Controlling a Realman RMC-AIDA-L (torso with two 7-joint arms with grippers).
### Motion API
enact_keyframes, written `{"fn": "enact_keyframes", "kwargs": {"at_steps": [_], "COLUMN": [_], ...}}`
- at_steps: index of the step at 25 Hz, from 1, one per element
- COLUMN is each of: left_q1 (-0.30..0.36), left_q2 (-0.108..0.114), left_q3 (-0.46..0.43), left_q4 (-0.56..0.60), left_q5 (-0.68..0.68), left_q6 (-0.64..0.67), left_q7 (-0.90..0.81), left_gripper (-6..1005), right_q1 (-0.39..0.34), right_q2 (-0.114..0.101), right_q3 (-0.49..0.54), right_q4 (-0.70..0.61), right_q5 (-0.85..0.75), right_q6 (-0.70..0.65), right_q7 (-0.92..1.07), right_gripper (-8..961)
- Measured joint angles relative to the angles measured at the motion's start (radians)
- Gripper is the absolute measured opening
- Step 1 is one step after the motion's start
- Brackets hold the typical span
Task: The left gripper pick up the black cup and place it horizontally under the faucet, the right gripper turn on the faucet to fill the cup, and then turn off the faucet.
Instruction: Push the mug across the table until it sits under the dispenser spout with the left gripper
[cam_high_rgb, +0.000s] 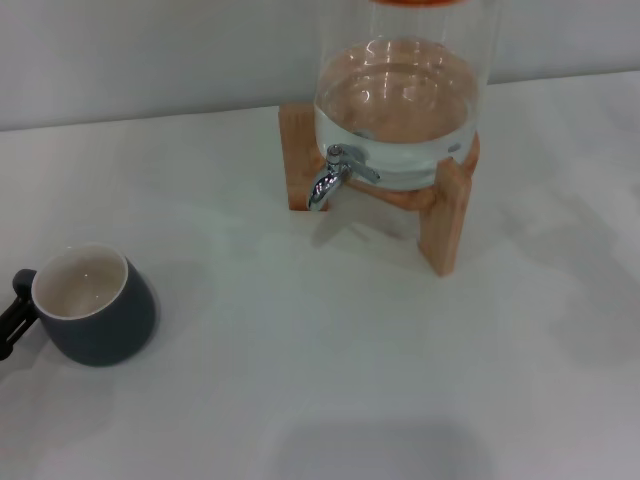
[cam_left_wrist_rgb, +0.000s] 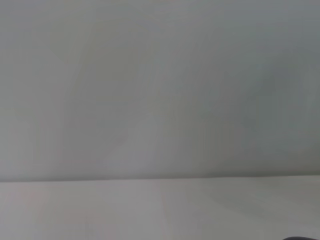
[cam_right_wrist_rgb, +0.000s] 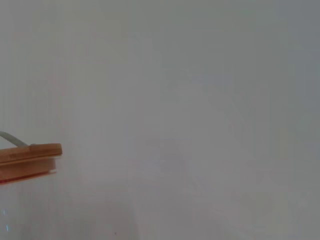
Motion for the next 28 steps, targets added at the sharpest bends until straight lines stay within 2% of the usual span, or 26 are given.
{"fn": "enact_keyframes", "kwargs": {"at_steps": [17, 20, 28], "left_q1": [-0.011, -0.010, -0.007], "left_q2": [0.000, 0.000, 0.000], "left_q3": [0.006, 0.006, 0.006], "left_q4": [0.000, 0.000, 0.000], "left_q5": [0.007, 0.009, 0.016], "left_q6": [-0.001, -0.008, -0.010], "left_q7": [0.000, 0.000, 0.000], "left_gripper": [866, 717, 518], "right_q1": [-0.011, -0.011, -0.012], "right_q2": [0.002, 0.002, 0.002], "right_q3": [0.003, 0.010, 0.012], "right_q4": [0.000, 0.000, 0.000], "right_q5": [0.000, 0.000, 0.000], "right_q6": [0.024, 0.028, 0.038], "right_q7": [0.000, 0.000, 0.000], "right_gripper": [686, 686, 686]}}
